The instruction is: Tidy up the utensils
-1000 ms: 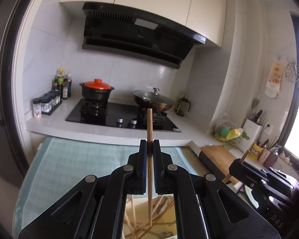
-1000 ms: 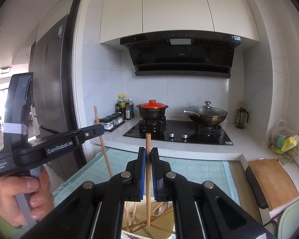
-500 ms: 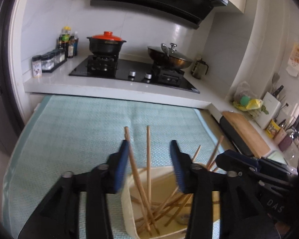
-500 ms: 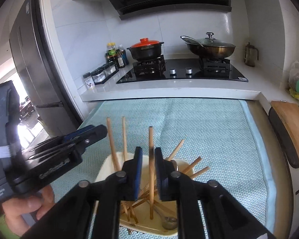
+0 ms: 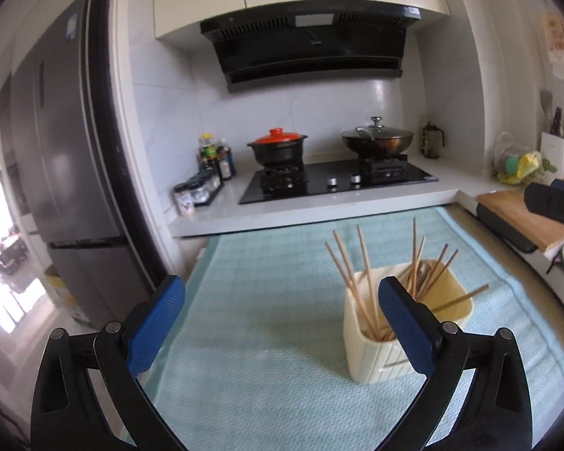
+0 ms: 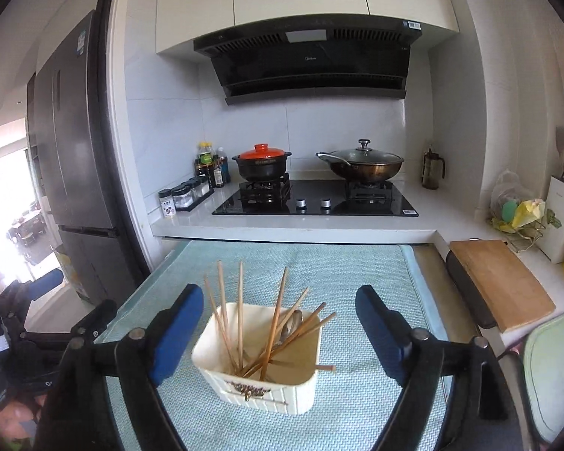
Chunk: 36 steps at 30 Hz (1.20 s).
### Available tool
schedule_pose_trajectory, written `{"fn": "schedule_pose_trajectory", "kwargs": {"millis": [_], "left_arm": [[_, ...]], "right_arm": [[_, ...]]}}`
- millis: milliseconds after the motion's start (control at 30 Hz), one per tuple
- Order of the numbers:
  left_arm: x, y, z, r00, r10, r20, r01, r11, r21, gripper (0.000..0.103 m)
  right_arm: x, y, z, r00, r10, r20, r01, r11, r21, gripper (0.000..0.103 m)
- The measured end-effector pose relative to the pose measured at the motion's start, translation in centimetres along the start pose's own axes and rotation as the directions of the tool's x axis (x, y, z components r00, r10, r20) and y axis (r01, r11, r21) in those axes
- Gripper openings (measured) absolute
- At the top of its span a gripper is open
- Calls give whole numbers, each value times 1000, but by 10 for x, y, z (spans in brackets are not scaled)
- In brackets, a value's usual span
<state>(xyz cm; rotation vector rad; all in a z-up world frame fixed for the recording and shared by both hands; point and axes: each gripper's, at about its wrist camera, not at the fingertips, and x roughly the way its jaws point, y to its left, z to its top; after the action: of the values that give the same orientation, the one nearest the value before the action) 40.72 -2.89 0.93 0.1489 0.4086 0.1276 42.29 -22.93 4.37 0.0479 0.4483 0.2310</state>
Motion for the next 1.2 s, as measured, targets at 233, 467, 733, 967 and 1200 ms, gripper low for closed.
{"fn": "schedule_pose_trajectory", "kwargs": {"millis": [233,467,733,967,1200], "left_arm": [[-76,5,-36,997,-55,-60,53,998,-29,103],[-126,10,-51,992,-80,-94,74,995,-71,103],[-157,11,-61,986,-114,-124,102,990,-100,103],[-176,14,-61,983,-136,-123,123,986,-111,103],[-183,23,-60,987,-102,-123,86,988,-129,103]], "right_arm": [[-74,33,-45,1000,-17,13,17,999,-46,95],[-115,49,-76,1000,-11,-30,10,1000,-21,96],[-153,60,-90,998,-49,-24,48,997,-57,96],[-172,72,-90,998,-51,-21,49,996,-77,99],[-180,81,-89,999,-47,-13,46,994,-95,102]]}}
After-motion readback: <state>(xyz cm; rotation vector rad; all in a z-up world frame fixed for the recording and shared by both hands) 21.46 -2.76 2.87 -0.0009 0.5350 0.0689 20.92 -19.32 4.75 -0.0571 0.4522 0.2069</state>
